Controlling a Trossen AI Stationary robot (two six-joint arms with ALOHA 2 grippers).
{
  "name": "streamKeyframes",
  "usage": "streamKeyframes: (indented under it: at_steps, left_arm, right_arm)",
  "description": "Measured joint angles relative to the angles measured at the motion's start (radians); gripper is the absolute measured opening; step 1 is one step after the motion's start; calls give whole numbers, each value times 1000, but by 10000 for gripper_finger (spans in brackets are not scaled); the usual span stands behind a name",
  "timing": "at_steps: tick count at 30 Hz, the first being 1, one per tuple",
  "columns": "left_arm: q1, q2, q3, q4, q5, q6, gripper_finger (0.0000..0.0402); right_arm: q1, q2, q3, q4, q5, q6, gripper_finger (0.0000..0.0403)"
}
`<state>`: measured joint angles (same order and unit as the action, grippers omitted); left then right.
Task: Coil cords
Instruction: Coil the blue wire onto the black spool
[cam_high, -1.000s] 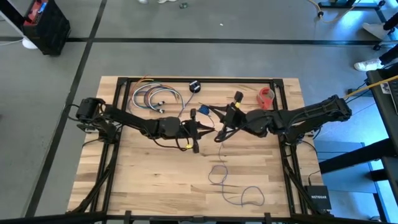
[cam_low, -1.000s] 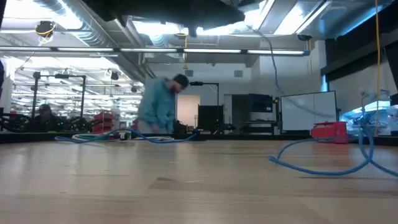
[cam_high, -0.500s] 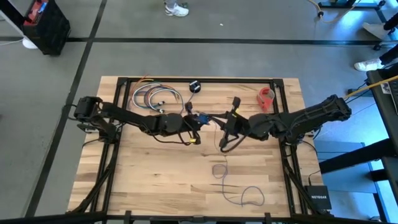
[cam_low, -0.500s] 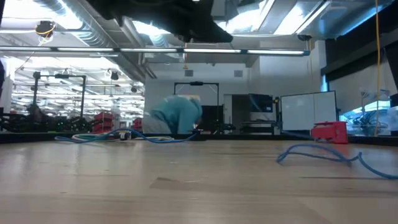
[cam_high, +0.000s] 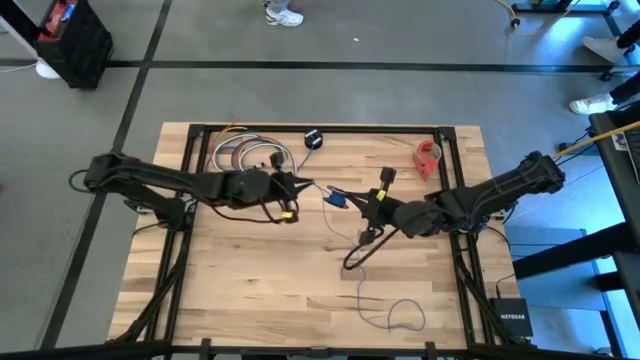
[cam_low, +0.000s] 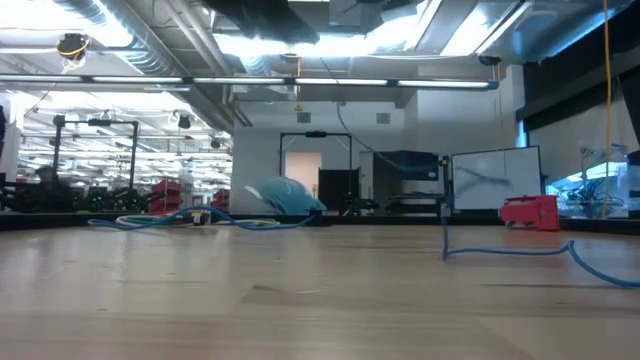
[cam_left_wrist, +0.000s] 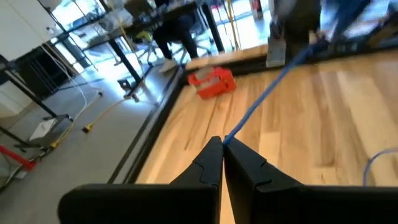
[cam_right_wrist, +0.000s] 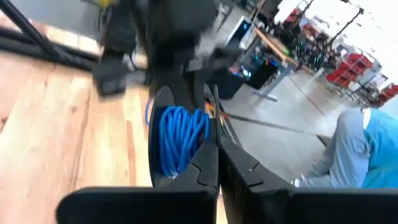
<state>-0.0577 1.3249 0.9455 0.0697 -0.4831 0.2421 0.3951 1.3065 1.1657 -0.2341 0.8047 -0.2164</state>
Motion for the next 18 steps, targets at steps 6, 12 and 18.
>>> streamKeyframes:
  at_steps: [6, 12, 18]
  left_arm:
    - [-1, -91, 0, -12, 1, -36, 4]
    - [-1, -96, -1, -23, 1, -63, 3]
    - [-17, -96, -1, -30, 26, -136, 5]
  right_arm:
    - [-58, 33, -35, 8, -4, 37, 4]
    - [-114, 107, -38, 19, -3, 38, 4]
    - [-181, 172, -38, 75, 33, 33, 5]
